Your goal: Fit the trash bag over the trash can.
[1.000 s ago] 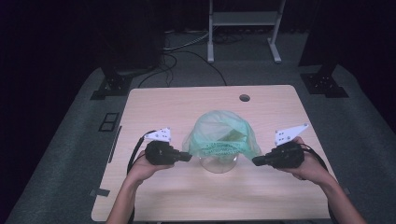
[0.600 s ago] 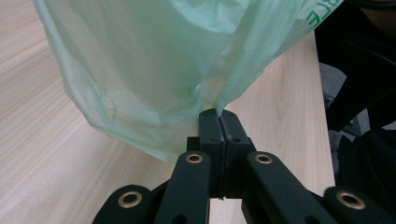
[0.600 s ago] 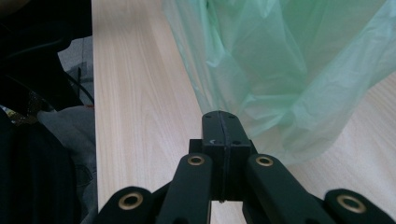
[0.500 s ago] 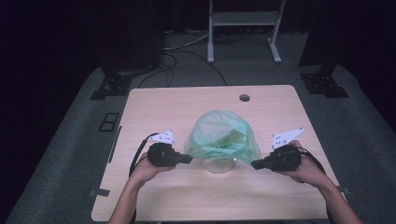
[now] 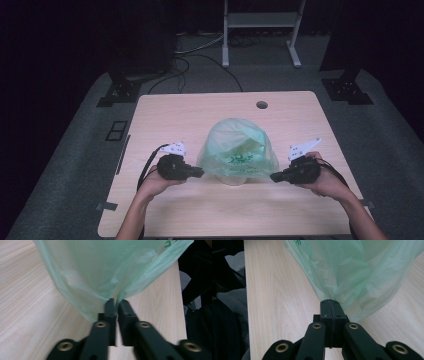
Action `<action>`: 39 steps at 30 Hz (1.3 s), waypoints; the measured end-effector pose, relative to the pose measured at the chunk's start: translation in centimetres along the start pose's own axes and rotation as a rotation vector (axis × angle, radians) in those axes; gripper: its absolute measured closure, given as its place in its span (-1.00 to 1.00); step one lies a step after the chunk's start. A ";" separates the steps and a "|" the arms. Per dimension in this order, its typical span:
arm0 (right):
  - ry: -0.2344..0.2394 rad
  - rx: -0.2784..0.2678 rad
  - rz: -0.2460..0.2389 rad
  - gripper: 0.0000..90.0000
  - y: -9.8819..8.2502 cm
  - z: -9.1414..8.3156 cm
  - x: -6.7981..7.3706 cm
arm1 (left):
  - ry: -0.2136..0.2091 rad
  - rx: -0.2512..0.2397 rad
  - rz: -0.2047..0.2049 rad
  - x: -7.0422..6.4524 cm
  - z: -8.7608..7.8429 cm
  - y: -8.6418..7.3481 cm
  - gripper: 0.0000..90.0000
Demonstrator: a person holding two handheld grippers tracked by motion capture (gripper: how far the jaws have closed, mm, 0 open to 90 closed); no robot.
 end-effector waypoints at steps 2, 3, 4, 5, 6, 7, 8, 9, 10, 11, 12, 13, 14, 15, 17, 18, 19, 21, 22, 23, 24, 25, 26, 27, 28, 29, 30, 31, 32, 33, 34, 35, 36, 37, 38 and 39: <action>0.005 -0.025 0.008 0.87 0.2 -0.4 0.0 | -0.005 -0.010 -0.005 -0.1 -0.2 0.2 0.37; 0.018 -0.048 0.009 0.69 0.4 -1.0 0.1 | 0.000 -0.017 -0.021 -0.1 -0.6 0.4 0.14; 0.018 -0.048 0.009 0.69 0.4 -1.0 0.1 | 0.000 -0.017 -0.021 -0.1 -0.6 0.4 0.11; 0.025 -0.078 0.007 0.58 0.8 -1.8 0.2 | 0.006 -0.031 -0.014 -0.2 -1.2 0.7 0.02; 0.025 -0.078 0.007 0.58 0.8 -1.8 0.2 | 0.006 -0.031 -0.014 -0.2 -1.2 0.7 -0.08; 0.021 -0.117 0.004 0.47 1.3 -2.6 0.3 | 0.005 -0.052 -0.011 -0.3 -1.8 1.0 -0.11; 0.021 -0.117 0.004 0.47 1.3 -2.6 0.3 | 0.005 -0.052 -0.011 -0.3 -1.8 1.0 -0.12; -0.001 -0.156 0.005 0.42 1.8 -3.4 0.3 | 0.006 -0.076 -0.003 -0.4 -2.4 1.5 -0.14; -0.001 -0.156 0.005 0.42 1.8 -3.4 0.3 | 0.006 -0.076 -0.003 -0.4 -2.4 1.5 -0.14; -0.017 -0.175 0.010 0.39 2.1 -3.8 0.2 | 0.008 -0.088 0.002 -0.5 -2.7 1.7 -0.14; -0.043 -0.198 0.013 0.37 2.6 -4.1 -0.1 | 0.016 -0.094 0.008 -0.4 -2.9 1.9 -0.15; -0.082 -0.222 0.030 0.35 3.2 -4.3 -0.4 | 0.032 -0.105 0.005 -0.2 -3.1 2.5 -0.15; -0.082 -0.222 0.030 0.35 3.2 -4.3 -0.4 | 0.032 -0.105 0.005 -0.2 -3.1 2.5 -0.15; -0.124 -0.250 0.039 0.27 3.9 -4.3 -0.8 | 0.053 -0.117 0.009 0.1 -3.2 2.9 -0.15; -0.140 -0.259 0.044 0.27 4.2 -4.3 -1.0 | 0.059 -0.121 0.005 0.3 -3.1 3.2 -0.15; -0.159 -0.275 0.052 0.27 4.7 -4.2 -1.2 | 0.070 -0.121 0.006 0.5 -3.0 3.4 -0.15; -0.180 -0.281 0.056 0.27 5.1 -4.1 -1.4 | 0.081 -0.114 0.003 0.8 -2.8 3.6 -0.18; -0.228 -0.286 0.059 0.29 6.1 -3.6 -2.0 | 0.086 -0.099 0.007 1.1 -2.3 3.8 -0.19; -0.228 -0.286 0.059 0.29 6.1 -3.6 -2.0 | 0.086 -0.099 0.007 1.1 -2.3 3.8 -0.19; -0.254 -0.273 0.059 0.42 6.7 -3.1 -2.4 | 0.092 -0.090 0.009 1.4 -1.9 4.0 -0.18; -0.272 -0.260 0.056 0.59 7.0 -2.9 -2.7 | 0.092 -0.090 0.009 1.4 -1.9 4.0 -0.18; -0.294 -0.246 0.057 0.78 7.2 -2.6 -2.9 | 0.095 -0.081 0.010 1.6 -1.6 4.0 -0.18; -0.294 -0.246 0.057 0.78 7.2 -2.6 -2.9 | 0.095 -0.081 0.010 1.6 -1.6 4.0 -0.18; -0.308 -0.224 0.064 1.00 7.6 -2.2 -3.3 | 0.096 -0.079 0.007 1.8 -1.4 4.1 -0.18; -0.308 -0.224 0.064 1.00 7.6 -2.2 -3.3 | 0.096 -0.079 0.007 1.8 -1.4 4.1 -0.18; -0.318 -0.228 0.083 1.00 7.9 -2.0 -3.7 | 0.098 -0.080 0.006 1.9 -1.3 4.1 -0.18; -0.318 -0.228 0.083 1.00 7.9 -2.0 -3.7 | 0.101 -0.080 0.001 2.0 -1.3 4.1 -0.18; -0.328 -0.235 0.091 1.00 8.1 -1.9 -3.9 | 0.104 -0.078 -0.001 2.2 -1.1 4.1 -0.18; -0.346 -0.235 0.102 1.00 8.2 -1.7 -4.2 | 0.109 -0.073 0.000 2.3 -1.1 4.1 -0.18; -0.354 -0.229 0.121 1.00 8.2 -1.5 -4.5 | 0.112 -0.071 -0.003 2.4 -1.0 4.1 -0.18; -0.354 -0.229 0.121 1.00 8.2 -1.5 -4.5 | 0.112 -0.071 -0.003 2.4 -1.0 4.1 -0.18; -0.372 -0.213 0.136 1.00 8.1 -1.1 -5.0 | 0.117 -0.070 -0.009 2.6 -0.8 4.0 -0.18; -0.372 -0.213 0.136 1.00 8.1 -1.1 -5.0 | 0.117 -0.070 -0.009 2.6 -0.8 4.0 -0.18; -0.382 -0.193 0.154 1.00 7.8 -0.6 -5.5 | 0.119 -0.068 -0.020 2.8 -0.7 3.8 -0.18; -0.382 -0.193 0.154 1.00 7.8 -0.6 -5.5 | 0.119 -0.068 -0.020 2.8 -0.7 3.8 -0.18; -0.384 -0.180 0.162 1.00 7.5 -0.3 -5.7 | 0.121 -0.066 -0.025 2.9 -0.5 3.6 -0.18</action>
Point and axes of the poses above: each handheld gripper's, and its own axes: z roughly forward along the jaws, y roughly out of its top, x roughly to its left, the point moved 4 cm from there along z, roughly forward along the jaws, and after that the axes turned 8 degrees about z, right-handed, at the moved point
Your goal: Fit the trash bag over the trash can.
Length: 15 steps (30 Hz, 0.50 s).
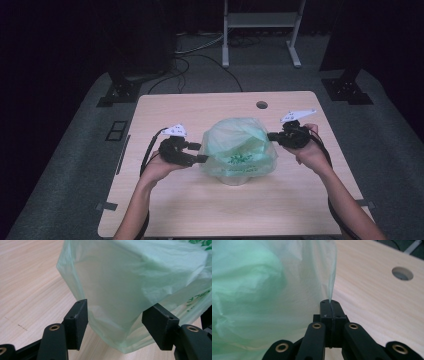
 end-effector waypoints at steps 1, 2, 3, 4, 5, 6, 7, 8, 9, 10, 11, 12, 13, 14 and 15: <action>-0.004 0.014 0.007 1.00 -0.3 0.4 -0.2 | 0.000 0.003 -0.001 0.1 0.1 -0.1 -0.18; -0.006 0.023 0.003 1.00 -0.5 0.6 -0.3 | -0.003 0.005 -0.004 0.1 0.2 -0.2 -0.18; -0.004 0.032 0.008 1.00 -0.8 0.8 -0.3 | -0.004 0.009 -0.005 0.1 0.2 -0.3 -0.17; 0.005 0.041 0.013 1.00 -1.3 1.3 -0.4 | -0.003 0.010 -0.009 0.2 0.3 -0.4 -0.16; 0.005 0.041 0.013 1.00 -1.3 1.3 -0.4 | -0.003 0.013 -0.008 0.2 0.4 -0.4 -0.16; 0.014 0.056 0.014 1.00 -1.7 1.6 -0.4 | 0.000 0.017 -0.007 0.3 0.5 -0.5 -0.14; 0.014 0.056 0.014 1.00 -1.7 1.6 -0.4 | 0.000 0.017 -0.007 0.3 0.5 -0.5 -0.14; 0.019 0.068 0.013 1.00 -1.9 1.7 -0.3 | 0.003 0.018 -0.007 0.3 0.6 -0.5 -0.14; 0.019 0.068 0.013 1.00 -1.9 1.7 -0.3 | 0.003 0.018 -0.007 0.3 0.6 -0.5 -0.14; 0.022 0.075 0.010 1.00 -2.0 1.8 -0.3 | 0.004 0.019 -0.006 0.3 0.6 -0.5 -0.14; 0.026 0.086 0.008 1.00 -2.3 1.9 -0.2 | 0.006 0.019 -0.005 0.3 0.6 -0.5 -0.14; 0.026 0.096 0.007 1.00 -2.4 2.0 -0.2 | 0.003 0.017 -0.005 0.3 0.6 -0.5 -0.15; 0.030 0.105 0.004 1.00 -2.6 2.1 -0.2 | 0.004 0.016 -0.006 0.3 0.6 -0.4 -0.15; 0.033 0.096 0.009 1.00 -2.7 1.9 -0.3 | 0.008 0.012 -0.004 0.2 0.6 -0.4 -0.18; 0.033 0.096 0.009 1.00 -2.7 1.9 -0.3 | 0.008 0.012 -0.004 0.2 0.6 -0.4 -0.19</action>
Point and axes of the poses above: each handheld gripper's, and its own axes: z roughly forward along the jaws, y roughly out of its top, x roughly to its left, the point moved 4 cm from there along z, roughly forward along the jaws, and after that the axes turned 8 degrees about z, right-handed, at the moved point
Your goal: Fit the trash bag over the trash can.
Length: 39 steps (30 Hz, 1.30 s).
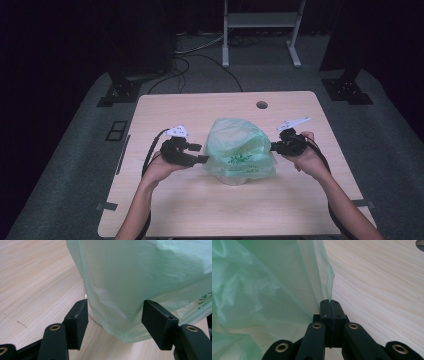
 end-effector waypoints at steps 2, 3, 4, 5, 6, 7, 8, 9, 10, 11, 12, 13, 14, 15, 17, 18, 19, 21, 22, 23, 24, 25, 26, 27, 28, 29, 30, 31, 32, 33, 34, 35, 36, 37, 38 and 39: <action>0.004 -0.035 0.012 0.93 0.2 -0.4 0.0 | 0.008 0.004 0.013 0.0 0.1 0.0 -0.23; 0.005 -0.053 0.019 0.83 0.3 -0.8 0.0 | 0.009 0.005 0.013 0.0 0.1 0.1 -0.23; -0.004 -0.076 0.028 0.66 0.5 -1.2 0.0 | 0.007 0.006 0.015 0.0 0.1 0.1 -0.23; -0.008 -0.089 0.029 0.53 0.6 -1.5 0.0 | 0.007 0.008 0.016 0.0 0.2 0.1 -0.22; -0.004 -0.097 0.032 0.45 0.7 -1.8 0.0 | 0.002 0.010 0.020 -0.1 0.2 0.1 -0.18; 0.010 -0.117 0.026 0.37 0.8 -2.5 0.1 | -0.009 0.012 0.035 -0.2 0.3 0.1 -0.04; 0.010 -0.117 0.026 0.37 0.8 -2.5 0.1 | -0.009 0.012 0.035 -0.2 0.3 0.1 0.04; 0.013 -0.125 0.019 0.34 0.9 -3.0 0.1 | -0.019 0.009 0.041 -0.3 0.3 0.1 0.04; 0.017 -0.131 0.018 0.31 0.9 -3.4 0.1 | -0.033 0.002 0.046 -0.4 0.4 0.1 0.18; 0.028 -0.135 0.019 0.29 0.8 -3.8 0.2 | -0.049 -0.003 0.048 -0.6 0.4 0.1 0.30; 0.037 -0.143 0.012 0.26 0.8 -4.2 0.4 | -0.058 -0.004 0.050 -0.7 0.5 0.0 0.44; 0.036 -0.153 -0.004 0.24 0.6 -4.8 0.7 | -0.072 -0.001 0.055 -1.0 0.6 -0.1 0.59; 0.036 -0.153 -0.004 0.24 0.6 -4.8 0.7 | -0.072 -0.001 0.055 -1.0 0.6 -0.1 0.59; 0.055 -0.172 -0.015 0.24 0.3 -5.6 1.2 | -0.093 -0.003 0.053 -1.4 0.6 -0.2 0.59; 0.102 -0.182 -0.021 0.24 0.0 -6.2 1.7 | -0.108 -0.007 0.061 -1.8 0.7 -0.2 0.60; 0.102 -0.182 -0.021 0.24 0.0 -6.2 1.7 | -0.108 -0.007 0.061 -1.8 0.7 -0.2 0.63; 0.136 -0.183 -0.046 0.24 -0.1 -6.6 2.3 | -0.120 -0.003 0.074 -2.1 0.9 -0.2 0.68; 0.164 -0.172 -0.083 0.23 -0.2 -6.7 3.0 | -0.132 -0.006 0.073 -2.3 1.0 -0.2 0.78; 0.164 -0.172 -0.083 0.23 -0.2 -6.7 3.0 | -0.147 -0.005 0.081 -2.5 1.1 -0.1 0.78; 0.166 -0.164 -0.102 0.23 -0.2 -6.8 3.2 | -0.160 0.003 0.095 -2.9 1.3 -0.1 0.85; 0.169 -0.160 -0.117 0.22 -0.2 -6.8 3.5 | -0.164 0.005 0.101 -3.1 1.5 0.0 0.92; 0.187 -0.157 -0.132 0.23 -0.2 -7.0 3.8 | -0.184 0.005 0.117 -3.5 1.8 0.1 1.00; 0.187 -0.157 -0.132 0.23 -0.2 -7.0 3.8 | -0.184 0.005 0.117 -3.5 1.8 0.1 1.00; 0.176 -0.158 -0.143 0.23 -0.2 -7.2 3.8 | -0.195 0.007 0.129 -4.0 2.2 0.2 1.00; 0.176 -0.158 -0.143 0.23 -0.2 -7.2 3.8 | -0.195 0.007 0.129 -4.0 2.2 0.2 1.00; 0.180 -0.165 -0.138 0.23 -0.2 -7.6 3.7 | -0.211 0.018 0.137 -4.5 2.7 0.2 1.00; 0.180 -0.165 -0.138 0.23 -0.2 -7.6 3.7 | -0.211 0.018 0.137 -4.5 2.7 0.2 1.00; 0.179 -0.170 -0.138 0.23 -0.1 -7.7 3.7 | -0.215 0.023 0.146 -4.8 2.9 0.2 1.00; 0.183 -0.174 -0.138 0.23 -0.1 -8.0 3.7 | -0.220 0.026 0.149 -4.9 3.1 0.3 1.00; 0.187 -0.177 -0.137 0.23 -0.1 -8.1 3.7 | -0.230 0.028 0.154 -5.2 3.3 0.3 1.00; 0.187 -0.178 -0.137 0.22 -0.1 -8.2 3.7 | -0.232 0.031 0.159 -5.4 3.5 0.4 1.00; 0.196 -0.183 -0.135 0.22 0.0 -8.4 3.7 | -0.237 0.035 0.159 -5.7 3.9 0.4 1.00; 0.196 -0.183 -0.135 0.22 0.0 -8.4 3.7 | -0.237 0.035 0.159 -5.7 3.9 0.4 1.00; 0.204 -0.194 -0.126 0.21 0.1 -8.5 3.9 | -0.244 0.043 0.169 -6.0 4.2 0.5 1.00; 0.204 -0.194 -0.126 0.21 0.1 -8.5 3.9 | -0.244 0.043 0.169 -6.0 4.2 0.5 1.00; 0.205 -0.199 -0.127 0.21 0.2 -8.5 4.0 | -0.247 0.051 0.174 -6.2 4.5 0.5 1.00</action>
Point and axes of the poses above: each handheld gripper's, and its own axes: z roughly forward along the jaws, y roughly out of its top, x roughly to its left, the point moved 4 cm from there along z, roughly forward along the jaws, and after that the axes turned 8 degrees about z, right-handed, at the moved point
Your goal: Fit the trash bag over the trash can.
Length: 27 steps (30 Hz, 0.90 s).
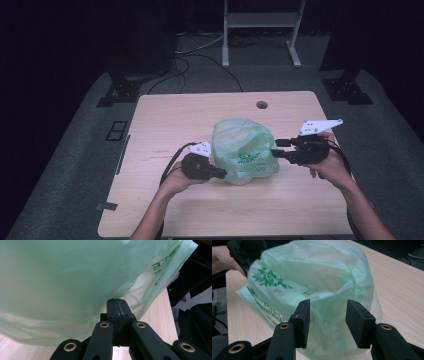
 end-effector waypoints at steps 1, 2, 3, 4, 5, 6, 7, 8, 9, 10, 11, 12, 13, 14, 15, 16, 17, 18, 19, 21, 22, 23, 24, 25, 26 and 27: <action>0.005 -0.013 0.006 0.20 0.2 0.0 0.2 | -0.001 0.003 0.000 0.0 0.1 0.0 1.00; 0.005 -0.022 0.006 0.20 0.4 0.0 0.3 | -0.002 0.006 -0.001 -0.1 0.3 0.0 1.00; 0.006 -0.029 0.010 0.20 0.5 0.0 0.4 | -0.003 0.016 0.000 0.0 0.5 0.0 1.00; 0.006 -0.035 0.013 0.20 0.8 0.2 0.5 | 0.003 0.027 -0.001 0.0 0.6 -0.1 1.00; -0.005 -0.038 0.017 0.20 0.9 0.3 0.6 | 0.011 0.039 0.000 0.1 0.7 -0.2 1.00; -0.011 -0.037 0.015 0.20 1.0 0.5 0.6 | 0.013 0.050 -0.008 0.2 0.8 -0.4 1.00; -0.023 -0.036 0.008 0.15 1.2 0.8 0.8 | 0.018 0.054 -0.015 0.3 0.8 -0.5 1.00; -0.036 -0.047 0.000 0.13 1.4 1.1 0.9 | 0.032 0.073 -0.026 0.4 0.9 -0.9 1.00; -0.036 -0.047 0.000 0.13 1.4 1.1 0.9 | 0.032 0.073 -0.026 0.4 0.9 -0.9 0.98; -0.051 -0.052 -0.013 0.10 1.5 1.3 1.1 | 0.032 0.072 -0.040 0.5 0.8 -1.1 0.92; -0.051 -0.052 -0.013 0.10 1.5 1.3 1.1 | 0.032 0.072 -0.040 0.5 0.8 -1.1 0.87; -0.083 -0.058 -0.023 0.05 1.7 1.5 1.1 | 0.042 0.073 -0.052 0.5 0.4 -1.3 0.78; -0.083 -0.058 -0.023 0.05 1.7 1.5 1.1 | 0.042 0.073 -0.052 0.5 0.4 -1.3 0.66; -0.090 -0.070 -0.012 0.05 2.0 1.6 1.2 | 0.062 0.079 -0.066 0.7 -0.2 -1.5 0.54; -0.090 -0.070 -0.012 0.05 2.0 1.6 1.2 | 0.062 0.079 -0.066 0.7 -0.2 -1.5 0.48; -0.109 -0.068 -0.005 0.03 2.2 1.8 1.1 | 0.077 0.067 -0.080 0.9 -0.9 -1.5 0.39; -0.109 -0.068 -0.005 0.03 2.2 1.8 1.1 | 0.077 0.067 -0.080 0.9 -0.9 -1.5 0.28; -0.117 -0.063 -0.005 0.03 2.2 2.0 1.1 | 0.090 0.067 -0.087 1.0 -1.4 -1.5 0.28; -0.131 -0.053 -0.007 0.03 2.3 2.2 1.2 | 0.103 0.063 -0.088 1.1 -1.7 -1.5 0.22; -0.155 -0.030 -0.032 0.03 2.2 2.7 1.3 | 0.128 0.049 -0.105 1.3 -2.6 -1.4 -0.04; -0.167 -0.021 -0.048 0.02 2.1 2.9 1.4 | 0.142 0.036 -0.106 1.3 -3.3 -1.2 -0.06; -0.167 -0.021 -0.048 0.02 2.1 2.9 1.4 | 0.142 0.036 -0.106 1.3 -3.3 -1.2 -0.10; -0.146 -0.023 -0.046 0.08 2.0 2.8 1.4 | 0.152 0.026 -0.112 1.4 -4.0 -1.1 -0.16; -0.146 -0.023 -0.046 0.08 2.0 2.8 1.4 | 0.152 0.026 -0.112 1.4 -4.0 -1.1 -0.18; -0.121 -0.022 -0.043 0.10 1.9 2.5 1.4 | 0.158 0.020 -0.113 1.4 -4.5 -1.0 -0.20; -0.121 -0.022 -0.043 0.10 1.9 2.5 1.4 | 0.167 0.008 -0.112 1.5 -4.9 -0.9 -0.20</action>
Point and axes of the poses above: each handheld gripper's, and its own axes: z roughly forward along the jaws, y roughly out of its top, x roughly to its left, the point moved 4 cm from there along z, roughly forward along the jaws, and after that the axes turned 8 degrees about z, right-handed, at the moved point
